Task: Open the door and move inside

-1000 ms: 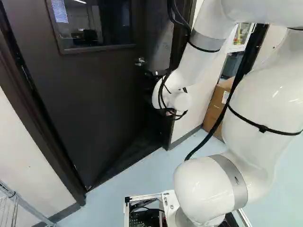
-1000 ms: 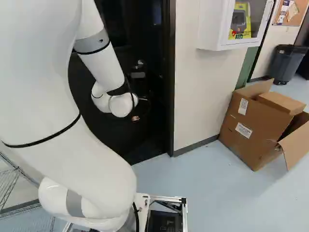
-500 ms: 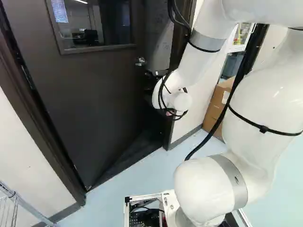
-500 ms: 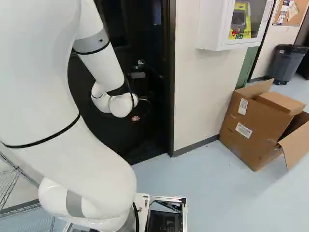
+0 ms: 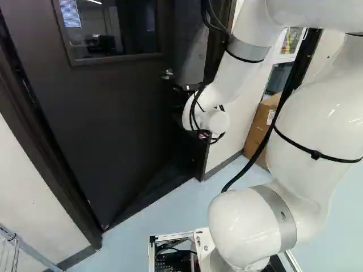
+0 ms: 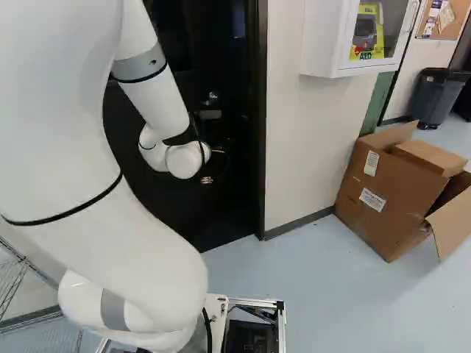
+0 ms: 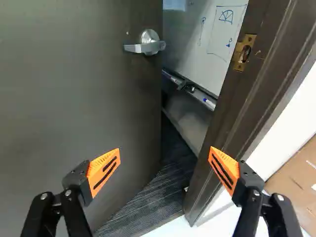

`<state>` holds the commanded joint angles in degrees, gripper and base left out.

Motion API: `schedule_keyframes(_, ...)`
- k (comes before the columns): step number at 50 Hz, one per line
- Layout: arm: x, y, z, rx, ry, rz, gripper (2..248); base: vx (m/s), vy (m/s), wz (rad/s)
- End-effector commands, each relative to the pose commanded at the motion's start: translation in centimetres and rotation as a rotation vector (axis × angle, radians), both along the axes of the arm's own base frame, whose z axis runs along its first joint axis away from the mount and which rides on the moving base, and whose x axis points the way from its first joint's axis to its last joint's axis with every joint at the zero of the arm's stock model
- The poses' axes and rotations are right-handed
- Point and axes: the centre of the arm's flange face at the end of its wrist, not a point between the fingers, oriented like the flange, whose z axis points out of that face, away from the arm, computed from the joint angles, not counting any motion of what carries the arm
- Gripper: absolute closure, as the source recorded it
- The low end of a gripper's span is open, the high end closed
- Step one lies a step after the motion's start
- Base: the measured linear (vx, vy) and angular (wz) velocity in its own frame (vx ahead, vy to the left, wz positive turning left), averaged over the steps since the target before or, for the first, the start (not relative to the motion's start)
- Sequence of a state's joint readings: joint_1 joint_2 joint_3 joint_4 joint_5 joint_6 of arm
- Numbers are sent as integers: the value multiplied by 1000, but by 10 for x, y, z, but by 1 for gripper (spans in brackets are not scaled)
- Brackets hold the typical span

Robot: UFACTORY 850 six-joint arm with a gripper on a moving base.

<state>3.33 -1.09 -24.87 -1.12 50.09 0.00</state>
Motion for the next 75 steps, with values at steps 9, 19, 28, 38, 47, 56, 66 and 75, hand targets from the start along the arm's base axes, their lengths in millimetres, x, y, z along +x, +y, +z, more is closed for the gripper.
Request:
schedule_keyframes(9, 0, 0, 0, 0, 0, 0, 3, 116, 22, -12)
schedule_keyframes(19, 0, 0, 0, 0, 0, 0, 3, 127, 47, -27)
schedule_keyframes(28, 0, 0, 0, 0, 0, 0, 3, 114, 71, -24)
schedule_keyframes(38, 0, 0, 0, 0, 0, 0, 3, 104, 90, -26)
schedule_keyframes(47, 0, 0, 0, 0, 0, 0, 3, 89, 101, -22)
schedule_keyframes(56, 0, 0, 0, 0, 0, 0, 3, 81, 104, -17)
schedule_keyframes(66, 0, 0, 0, 0, 0, 0, 3, 78, 102, -17)
schedule_keyframes(75, 0, 0, 0, 0, 0, 0, 3, 71, 91, -12)
